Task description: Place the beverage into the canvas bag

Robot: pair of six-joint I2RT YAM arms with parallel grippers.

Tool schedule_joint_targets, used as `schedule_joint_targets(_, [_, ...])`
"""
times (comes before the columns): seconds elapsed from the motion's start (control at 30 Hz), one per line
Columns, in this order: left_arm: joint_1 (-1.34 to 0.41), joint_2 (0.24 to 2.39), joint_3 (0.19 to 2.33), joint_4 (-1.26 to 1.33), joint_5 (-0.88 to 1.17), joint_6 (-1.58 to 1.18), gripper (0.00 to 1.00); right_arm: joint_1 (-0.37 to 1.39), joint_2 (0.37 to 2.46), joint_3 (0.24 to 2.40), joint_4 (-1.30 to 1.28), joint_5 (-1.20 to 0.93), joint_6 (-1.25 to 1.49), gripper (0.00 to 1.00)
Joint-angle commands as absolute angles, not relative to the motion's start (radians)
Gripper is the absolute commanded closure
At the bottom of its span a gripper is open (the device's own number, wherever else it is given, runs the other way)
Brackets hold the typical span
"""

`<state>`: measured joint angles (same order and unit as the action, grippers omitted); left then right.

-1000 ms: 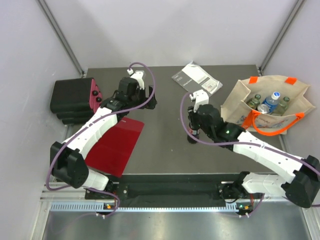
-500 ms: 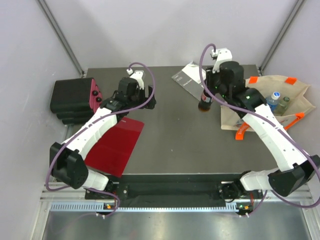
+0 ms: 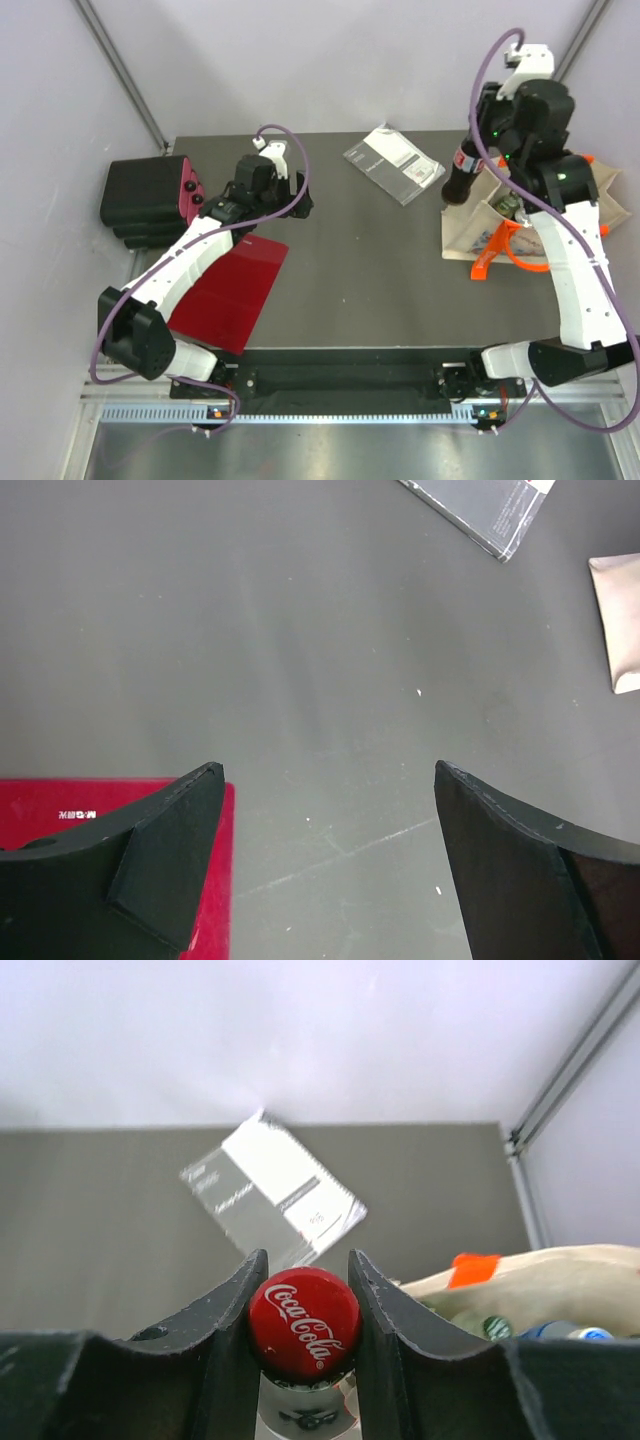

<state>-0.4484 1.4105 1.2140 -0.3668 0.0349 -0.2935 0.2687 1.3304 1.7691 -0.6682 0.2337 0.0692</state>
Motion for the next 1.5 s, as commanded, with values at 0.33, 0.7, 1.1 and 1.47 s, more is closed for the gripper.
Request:
schedule_joint_targets(0.33, [-0.448,1.381,1.215,-0.325,0.041,-0.295,0.10,-0.127,1.387,2.098,-0.509,0.106,0.104,1.00])
schedule_joint_targets(0.7, [-0.449,1.391,1.215,-0.324,0.055,-0.299,0.10,-0.232,1.365,2.050,-0.480,0.316,0.006,1.00])
schedule_joint_targets(1.1, [-0.449,1.402,1.215,-0.324,0.075,-0.302,0.11,-0.345,1.333,1.869,-0.351,0.404,-0.081,1.00])
schedule_joint_targets(1.47, [-0.449,1.411,1.212,-0.324,0.061,-0.298,0.11,-0.491,1.252,1.516,-0.112,0.216,-0.008,1.00])
